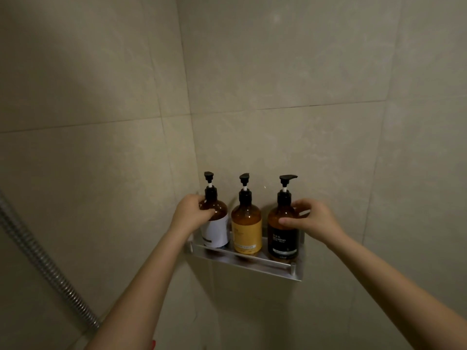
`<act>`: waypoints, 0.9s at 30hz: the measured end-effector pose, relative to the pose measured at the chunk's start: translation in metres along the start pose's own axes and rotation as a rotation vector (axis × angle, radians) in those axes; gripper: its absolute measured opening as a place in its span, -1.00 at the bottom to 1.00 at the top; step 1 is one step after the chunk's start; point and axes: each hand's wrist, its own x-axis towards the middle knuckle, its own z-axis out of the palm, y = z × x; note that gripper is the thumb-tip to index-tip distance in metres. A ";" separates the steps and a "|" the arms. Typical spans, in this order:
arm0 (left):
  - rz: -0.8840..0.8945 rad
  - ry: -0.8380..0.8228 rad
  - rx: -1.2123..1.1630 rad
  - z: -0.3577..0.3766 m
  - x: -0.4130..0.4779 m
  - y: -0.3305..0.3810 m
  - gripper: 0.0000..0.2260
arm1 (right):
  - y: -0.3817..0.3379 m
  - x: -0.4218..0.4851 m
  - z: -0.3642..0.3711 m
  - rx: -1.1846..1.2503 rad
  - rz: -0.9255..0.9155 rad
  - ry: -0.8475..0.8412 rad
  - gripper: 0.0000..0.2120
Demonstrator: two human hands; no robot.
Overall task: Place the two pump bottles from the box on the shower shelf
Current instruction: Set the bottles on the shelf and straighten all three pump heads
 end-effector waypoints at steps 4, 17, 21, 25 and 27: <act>-0.054 -0.071 -0.129 -0.001 0.007 -0.005 -0.44 | -0.001 0.001 0.000 -0.006 -0.001 -0.002 -0.35; -0.102 0.008 -0.220 0.009 0.007 -0.004 -0.54 | 0.000 0.001 0.002 0.007 0.018 -0.010 -0.36; -0.089 -0.015 -0.224 0.004 0.008 -0.007 -0.55 | 0.001 0.002 0.001 0.014 0.015 -0.007 -0.37; -0.083 0.049 -0.180 0.005 0.010 -0.009 -0.58 | 0.001 0.002 0.001 0.002 0.000 -0.001 -0.37; -0.093 0.056 -0.188 0.007 0.011 -0.010 -0.57 | 0.002 0.002 0.001 -0.007 -0.006 0.000 -0.37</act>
